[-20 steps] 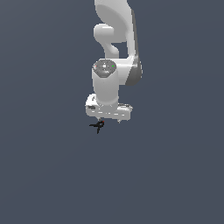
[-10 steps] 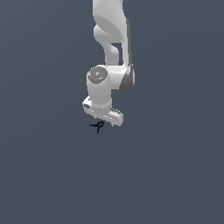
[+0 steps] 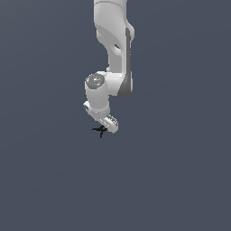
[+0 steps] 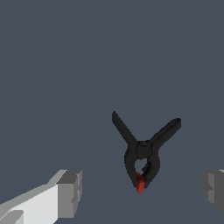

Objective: Pick up the object and move it to a goal position.

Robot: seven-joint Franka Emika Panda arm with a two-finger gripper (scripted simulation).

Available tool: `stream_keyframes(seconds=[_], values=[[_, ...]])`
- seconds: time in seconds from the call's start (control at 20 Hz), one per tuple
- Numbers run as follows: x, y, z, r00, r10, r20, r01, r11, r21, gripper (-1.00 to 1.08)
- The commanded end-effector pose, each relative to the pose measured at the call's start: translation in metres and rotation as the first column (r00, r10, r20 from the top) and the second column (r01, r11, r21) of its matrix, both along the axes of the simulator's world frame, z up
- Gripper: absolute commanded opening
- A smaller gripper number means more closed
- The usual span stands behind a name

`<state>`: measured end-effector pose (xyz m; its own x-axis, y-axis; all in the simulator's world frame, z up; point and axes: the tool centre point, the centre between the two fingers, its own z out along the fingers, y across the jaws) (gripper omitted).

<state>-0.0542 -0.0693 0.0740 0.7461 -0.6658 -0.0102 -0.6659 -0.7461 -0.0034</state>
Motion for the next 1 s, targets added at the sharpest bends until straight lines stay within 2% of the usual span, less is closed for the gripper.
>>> stream_keyframes(seconds=[0.0, 0.3, 0.6, 0.95], values=[[-0.003, -0.005, -0.005, 0.999, -0.047, 0.002, 0.047, 0.999, -0.004, 1.0], [-0.008, -0.011, -0.01, 0.995, -0.103, 0.005, 0.103, 0.995, -0.009, 1.0], [-0.008, -0.01, -0.013, 0.995, -0.101, 0.005, 0.101, 0.995, -0.009, 1.0], [-0.009, -0.011, -0.042, 0.994, -0.105, 0.005, 0.105, 0.994, -0.009, 1.0]])
